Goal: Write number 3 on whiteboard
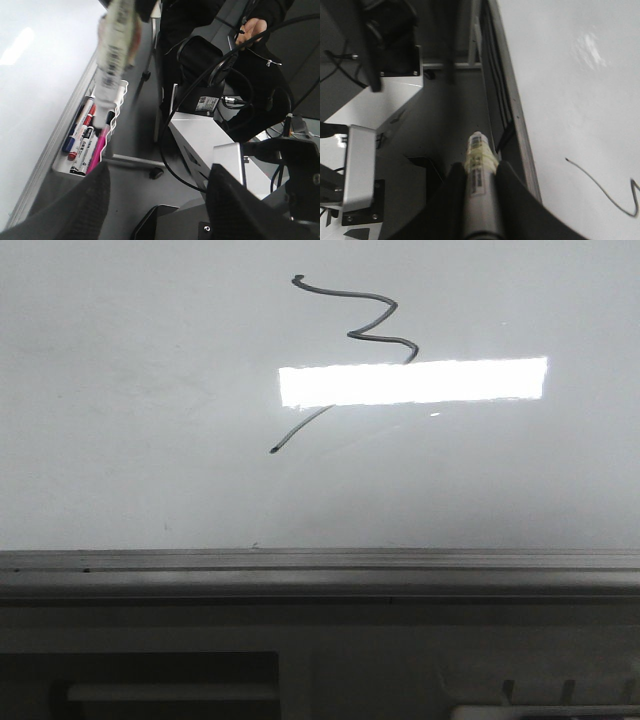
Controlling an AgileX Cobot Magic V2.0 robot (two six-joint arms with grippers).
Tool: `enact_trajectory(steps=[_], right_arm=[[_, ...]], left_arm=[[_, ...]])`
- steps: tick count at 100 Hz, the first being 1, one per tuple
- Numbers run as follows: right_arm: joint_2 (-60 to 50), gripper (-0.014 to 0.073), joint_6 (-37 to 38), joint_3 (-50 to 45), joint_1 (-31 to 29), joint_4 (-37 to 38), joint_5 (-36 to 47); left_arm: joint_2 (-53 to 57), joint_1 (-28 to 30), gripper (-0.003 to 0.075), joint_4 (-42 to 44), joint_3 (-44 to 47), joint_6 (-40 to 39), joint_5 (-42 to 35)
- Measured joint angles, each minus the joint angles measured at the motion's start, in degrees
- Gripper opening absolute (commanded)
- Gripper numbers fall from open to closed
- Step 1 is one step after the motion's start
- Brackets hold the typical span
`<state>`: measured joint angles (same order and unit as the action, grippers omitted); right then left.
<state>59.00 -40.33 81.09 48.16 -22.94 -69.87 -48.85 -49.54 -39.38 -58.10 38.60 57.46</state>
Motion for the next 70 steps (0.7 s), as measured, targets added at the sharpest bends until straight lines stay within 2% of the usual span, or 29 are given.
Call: enact_trajectory(steps=[11,38,70], right_arm=[[0.0,-0.0051,-3.5,0.0,0.0,-2.4,0.0],[0.0,-0.0051,-5.5,0.0,0.0,-6.3,-2.1],[0.0,-0.0051,-9.5,0.0,0.0,-11.6,-2.6]], left_arm=[[-2.6,0.0,0.0365,-0.9,-1.5,0.7,0.4],[-5.3,0.0,0.0352,-7.0,-3.0,6.8,0.6],[-8.7,0.0,0.0351,-9.7,-3.0,7.1,0.6]])
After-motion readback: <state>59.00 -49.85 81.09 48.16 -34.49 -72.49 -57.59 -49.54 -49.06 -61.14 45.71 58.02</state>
